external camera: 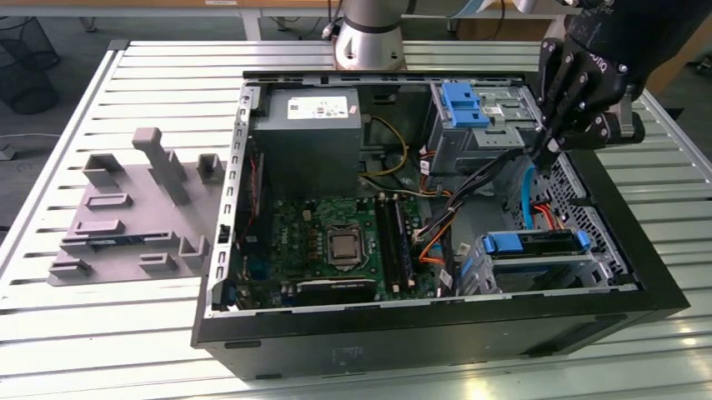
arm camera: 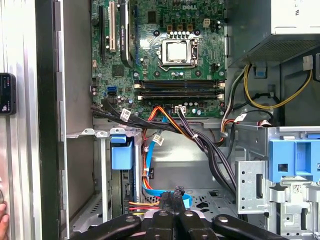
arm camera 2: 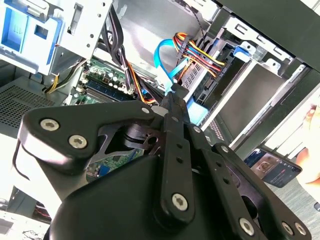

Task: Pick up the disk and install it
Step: 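Insert the second disk wire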

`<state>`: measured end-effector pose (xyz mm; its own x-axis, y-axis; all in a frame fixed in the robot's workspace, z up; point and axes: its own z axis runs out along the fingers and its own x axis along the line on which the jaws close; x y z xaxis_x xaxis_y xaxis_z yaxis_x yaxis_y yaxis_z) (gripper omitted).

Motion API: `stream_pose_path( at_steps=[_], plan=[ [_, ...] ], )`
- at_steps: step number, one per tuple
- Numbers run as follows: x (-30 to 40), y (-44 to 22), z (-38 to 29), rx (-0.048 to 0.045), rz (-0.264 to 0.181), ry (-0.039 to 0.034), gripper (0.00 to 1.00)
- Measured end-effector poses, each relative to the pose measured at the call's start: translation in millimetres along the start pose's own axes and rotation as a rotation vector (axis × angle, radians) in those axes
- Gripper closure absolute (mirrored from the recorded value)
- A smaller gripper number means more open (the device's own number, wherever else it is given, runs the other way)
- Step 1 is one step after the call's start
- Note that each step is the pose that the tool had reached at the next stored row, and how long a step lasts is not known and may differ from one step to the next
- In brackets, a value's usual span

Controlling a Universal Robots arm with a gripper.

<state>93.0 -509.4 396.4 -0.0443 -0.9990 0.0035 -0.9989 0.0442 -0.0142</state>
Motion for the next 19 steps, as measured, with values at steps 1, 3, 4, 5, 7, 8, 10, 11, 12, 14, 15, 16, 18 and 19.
stream_pose_path(
  at_steps=[1,3,4,5,7,8,10,11,12,14,15,16,18,19],
  plan=[
    [0.0,0.0,0.0,0.0001,0.000,0.0000,0.89],
    [-0.5,0.0,0.0,0.0001,0.000,-0.0001,0.82],
    [-0.9,0.0,0.0,0.0000,0.001,0.0000,0.82],
    [-1.4,0.1,0.0,0.0001,0.001,0.0010,0.82],
    [-4.2,0.2,0.7,0.0003,0.003,0.0074,0.82],
    [-6.0,0.3,1.2,0.0004,0.003,0.0097,0.82],
    [-8.6,0.4,2.1,0.0005,0.005,0.0108,0.82],
    [-9.2,0.4,2.5,0.0006,0.005,0.0120,0.82],
    [-9.6,0.5,3.0,0.0009,0.005,0.0161,0.82],
    [-10.4,0.5,4.0,0.0019,0.005,0.0280,0.81],
    [-10.8,0.6,4.5,0.0026,0.005,0.0356,0.75],
    [-11.3,0.6,5.0,0.0031,0.005,0.0436,0.75],
    [-12.4,0.6,6.2,0.0036,0.006,0.0537,0.75],
    [-12.8,0.5,6.9,0.0038,0.006,0.0589,0.75]
  ],
)
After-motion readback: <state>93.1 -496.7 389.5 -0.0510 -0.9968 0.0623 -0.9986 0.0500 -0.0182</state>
